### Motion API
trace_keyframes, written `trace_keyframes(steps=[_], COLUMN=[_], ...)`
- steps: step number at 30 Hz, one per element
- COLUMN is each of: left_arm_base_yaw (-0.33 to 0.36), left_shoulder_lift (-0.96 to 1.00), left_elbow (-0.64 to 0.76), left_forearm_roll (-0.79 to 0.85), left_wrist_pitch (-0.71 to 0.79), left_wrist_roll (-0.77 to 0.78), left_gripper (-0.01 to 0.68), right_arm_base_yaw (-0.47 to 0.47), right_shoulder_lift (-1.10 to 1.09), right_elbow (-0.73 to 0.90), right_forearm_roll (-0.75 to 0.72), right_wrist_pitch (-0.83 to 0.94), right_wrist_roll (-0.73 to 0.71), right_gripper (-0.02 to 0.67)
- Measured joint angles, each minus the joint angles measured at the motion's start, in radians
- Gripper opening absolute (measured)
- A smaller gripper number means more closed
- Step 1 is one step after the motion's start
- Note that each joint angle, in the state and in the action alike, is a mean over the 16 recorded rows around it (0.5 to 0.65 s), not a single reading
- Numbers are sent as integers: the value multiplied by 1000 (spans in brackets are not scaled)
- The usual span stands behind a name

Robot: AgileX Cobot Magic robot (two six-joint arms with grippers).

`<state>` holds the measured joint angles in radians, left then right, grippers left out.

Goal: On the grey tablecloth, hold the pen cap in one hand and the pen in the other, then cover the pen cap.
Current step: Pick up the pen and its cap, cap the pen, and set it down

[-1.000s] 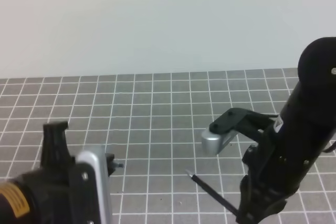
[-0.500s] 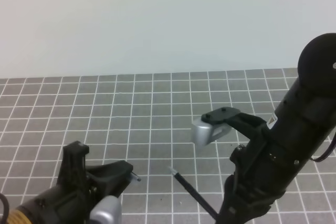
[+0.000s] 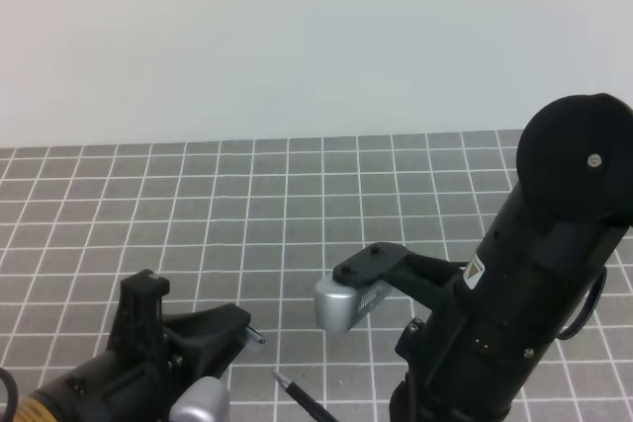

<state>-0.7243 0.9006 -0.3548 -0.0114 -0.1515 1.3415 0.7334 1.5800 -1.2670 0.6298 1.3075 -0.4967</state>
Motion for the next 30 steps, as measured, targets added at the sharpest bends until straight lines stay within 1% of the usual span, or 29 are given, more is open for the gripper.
trace_keyframes(steps=[12, 22, 30], left_arm_base_yaw=[0, -1, -31], left_shoulder_lift=[0, 0, 4], left_elbow=[0, 0, 0], left_forearm_roll=[81, 107, 128], left_wrist_pitch=[26, 33, 39], left_wrist_roll=[2, -14, -23], left_gripper=[1, 1, 1], right_arm_base_yaw=[10, 11, 12], right_shoulder_lift=[4, 22, 31], right_elbow=[-20, -35, -41], right_forearm_roll=[-4, 9, 18], right_wrist_pitch=[0, 0, -1], right_wrist_roll=[-2, -8, -18], right_gripper=[-3, -3, -3])
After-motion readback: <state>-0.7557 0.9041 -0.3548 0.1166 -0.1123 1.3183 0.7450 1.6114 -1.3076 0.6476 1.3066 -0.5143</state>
